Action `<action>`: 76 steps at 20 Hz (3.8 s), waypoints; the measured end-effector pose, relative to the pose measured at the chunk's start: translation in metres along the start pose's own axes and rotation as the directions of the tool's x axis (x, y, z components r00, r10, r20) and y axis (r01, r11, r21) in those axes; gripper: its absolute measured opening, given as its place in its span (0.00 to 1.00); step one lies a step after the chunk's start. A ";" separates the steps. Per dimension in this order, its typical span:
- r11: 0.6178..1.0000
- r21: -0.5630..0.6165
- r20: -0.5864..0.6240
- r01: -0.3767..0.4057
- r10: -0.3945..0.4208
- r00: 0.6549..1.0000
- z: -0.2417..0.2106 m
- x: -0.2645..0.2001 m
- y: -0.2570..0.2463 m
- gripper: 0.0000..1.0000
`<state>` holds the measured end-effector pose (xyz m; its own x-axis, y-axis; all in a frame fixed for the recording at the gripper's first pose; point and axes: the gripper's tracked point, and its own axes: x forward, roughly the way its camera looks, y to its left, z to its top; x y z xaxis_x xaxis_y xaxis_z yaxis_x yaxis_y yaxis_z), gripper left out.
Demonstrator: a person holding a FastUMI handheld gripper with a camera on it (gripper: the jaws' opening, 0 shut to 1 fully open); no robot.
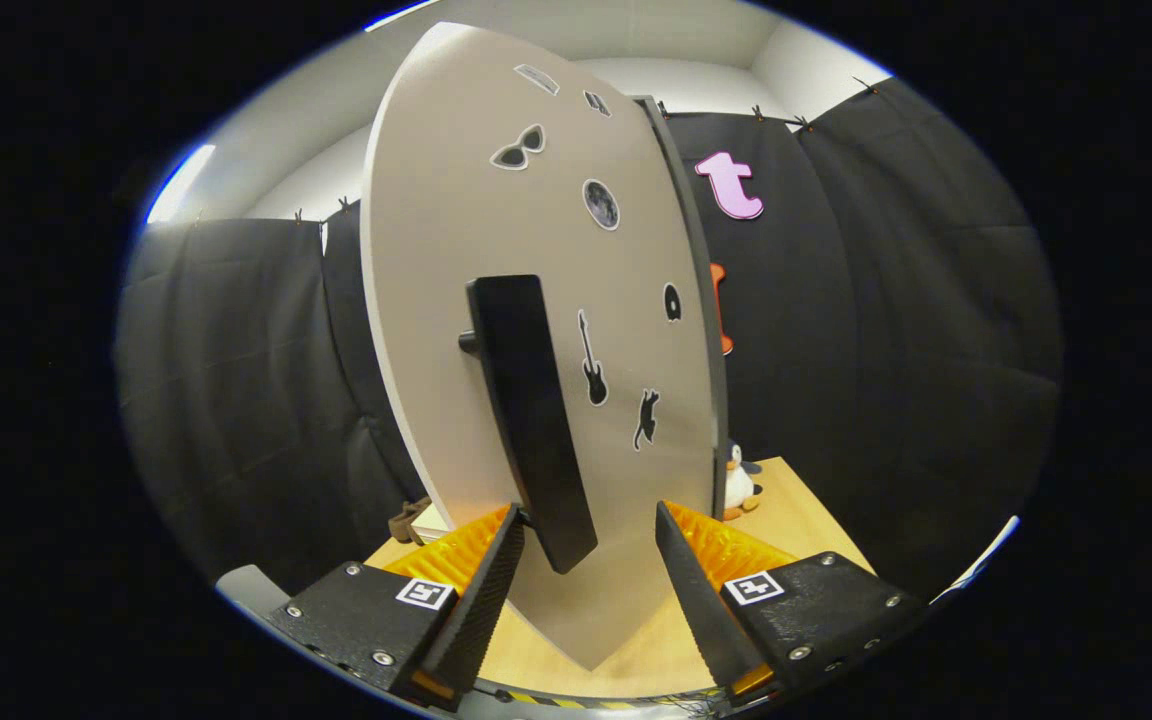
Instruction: Open the shoe cabinet door, grab the shoes and put them into the shoe cabinet, then close the shoe cabinet door.
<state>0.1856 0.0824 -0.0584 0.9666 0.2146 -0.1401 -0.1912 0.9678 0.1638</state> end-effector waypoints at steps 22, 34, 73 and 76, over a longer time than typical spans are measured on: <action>0.994 -0.096 0.060 -0.047 0.053 0.997 0.018 0.173 0.119 0.92; 0.986 -0.145 0.116 0.088 -0.071 0.991 0.025 0.201 0.111 0.94; 0.981 -0.109 0.190 0.161 -0.138 0.972 0.049 -0.051 0.058 0.95; 0.978 -0.128 0.197 0.162 -0.135 0.971 0.050 -0.064 0.063 0.95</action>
<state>0.1198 0.1231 0.0092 0.9981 0.0514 0.0345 -0.0519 0.9986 0.0130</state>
